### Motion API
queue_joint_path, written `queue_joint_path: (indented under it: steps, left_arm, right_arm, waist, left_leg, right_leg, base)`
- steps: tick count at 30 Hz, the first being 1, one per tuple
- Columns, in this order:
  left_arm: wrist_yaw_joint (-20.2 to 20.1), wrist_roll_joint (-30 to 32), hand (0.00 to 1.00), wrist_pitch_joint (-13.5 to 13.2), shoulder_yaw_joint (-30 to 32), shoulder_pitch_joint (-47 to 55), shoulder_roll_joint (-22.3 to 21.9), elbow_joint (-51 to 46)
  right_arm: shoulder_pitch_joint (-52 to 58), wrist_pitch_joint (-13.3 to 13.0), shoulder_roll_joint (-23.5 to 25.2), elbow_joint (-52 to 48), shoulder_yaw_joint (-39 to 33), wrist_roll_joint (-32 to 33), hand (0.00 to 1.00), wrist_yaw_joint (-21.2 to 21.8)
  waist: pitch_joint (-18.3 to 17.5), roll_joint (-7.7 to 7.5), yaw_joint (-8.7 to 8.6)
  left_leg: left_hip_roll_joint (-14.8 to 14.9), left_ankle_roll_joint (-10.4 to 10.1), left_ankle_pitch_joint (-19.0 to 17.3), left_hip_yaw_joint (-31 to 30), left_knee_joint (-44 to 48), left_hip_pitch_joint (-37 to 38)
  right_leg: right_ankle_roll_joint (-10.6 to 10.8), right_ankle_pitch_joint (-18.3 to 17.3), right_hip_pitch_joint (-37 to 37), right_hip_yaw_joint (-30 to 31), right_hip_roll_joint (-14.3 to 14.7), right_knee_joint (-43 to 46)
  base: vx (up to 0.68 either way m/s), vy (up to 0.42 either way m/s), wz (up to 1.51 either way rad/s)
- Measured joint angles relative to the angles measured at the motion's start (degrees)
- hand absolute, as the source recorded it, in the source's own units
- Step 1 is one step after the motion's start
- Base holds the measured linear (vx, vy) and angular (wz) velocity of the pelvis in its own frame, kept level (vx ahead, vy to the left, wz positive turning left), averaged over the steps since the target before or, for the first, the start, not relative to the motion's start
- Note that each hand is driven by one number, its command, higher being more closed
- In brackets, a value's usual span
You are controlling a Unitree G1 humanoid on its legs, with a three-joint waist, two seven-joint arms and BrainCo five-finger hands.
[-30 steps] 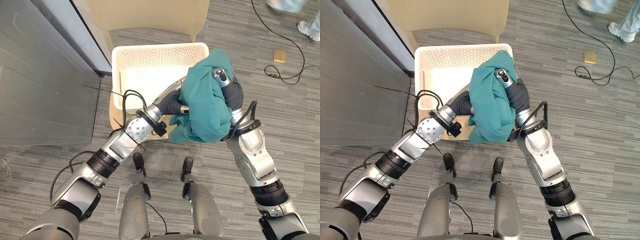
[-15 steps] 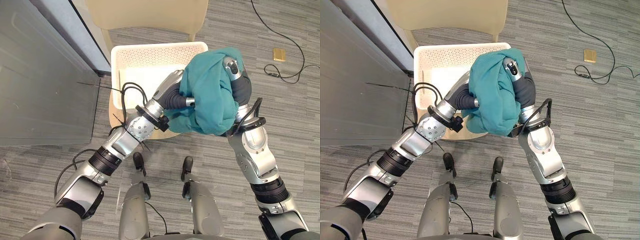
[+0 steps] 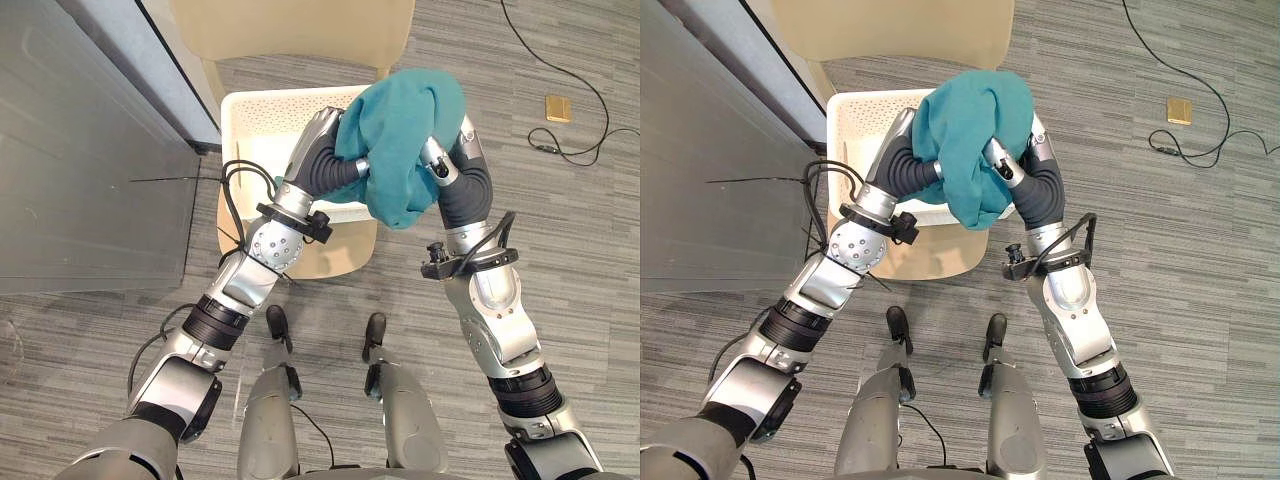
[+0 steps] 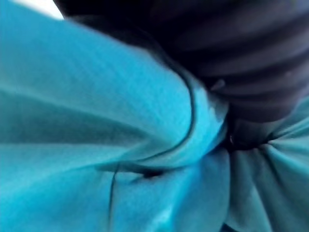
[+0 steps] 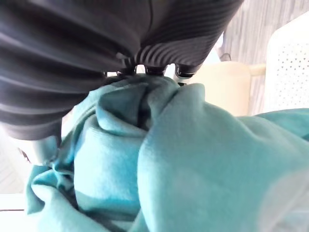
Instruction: Pick up the laundry basket with both hands and put the clothes into the washing machine.
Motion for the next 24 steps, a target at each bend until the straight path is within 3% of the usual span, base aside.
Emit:
queue_joint_path:
  steps: [8, 16, 24]
  left_arm:
    - [1.4, -4.4, 1.00, 1.6, 9.4, 4.8, -2.5, 0.0]
    - [1.6, -7.0, 1.00, 1.8, 11.5, 8.5, -4.6, -0.3]
    - [2.8, -10.3, 1.00, 1.9, 13.9, 10.0, -7.6, -3.2]
  right_arm:
    - [4.1, 0.0, 2.0, 0.0, -12.6, -1.0, 0.00, -3.3]
    - [7.1, 0.1, 4.6, -0.3, -13.7, -3.3, 0.00, -3.1]
    - [8.6, 0.3, 7.2, -2.3, -13.4, -4.9, 0.00, -3.4]
  waist:
    - [-0.2, 0.01, -0.17]
    - [-3.1, -0.18, 0.03]
    - [-3.6, -0.17, 0.08]
  left_leg:
    - [0.1, 0.0, 0.0, 0.5, -0.2, 0.7]
    - [0.1, 0.0, 0.0, 0.9, -1.1, 1.6]
    - [0.2, -0.1, -0.1, 1.2, -1.0, 2.0]
  right_leg:
    - [-0.1, 0.1, 0.5, 0.3, 0.1, -0.2]
    - [-0.1, 0.2, 1.6, 0.4, 0.3, -1.4]
    - [-0.1, 0.2, 2.0, 0.4, 0.4, -1.4]
  base:
    - [0.00, -0.001, -0.03]
    - [0.01, -0.002, 0.00]
    - [0.00, 0.000, 0.00]
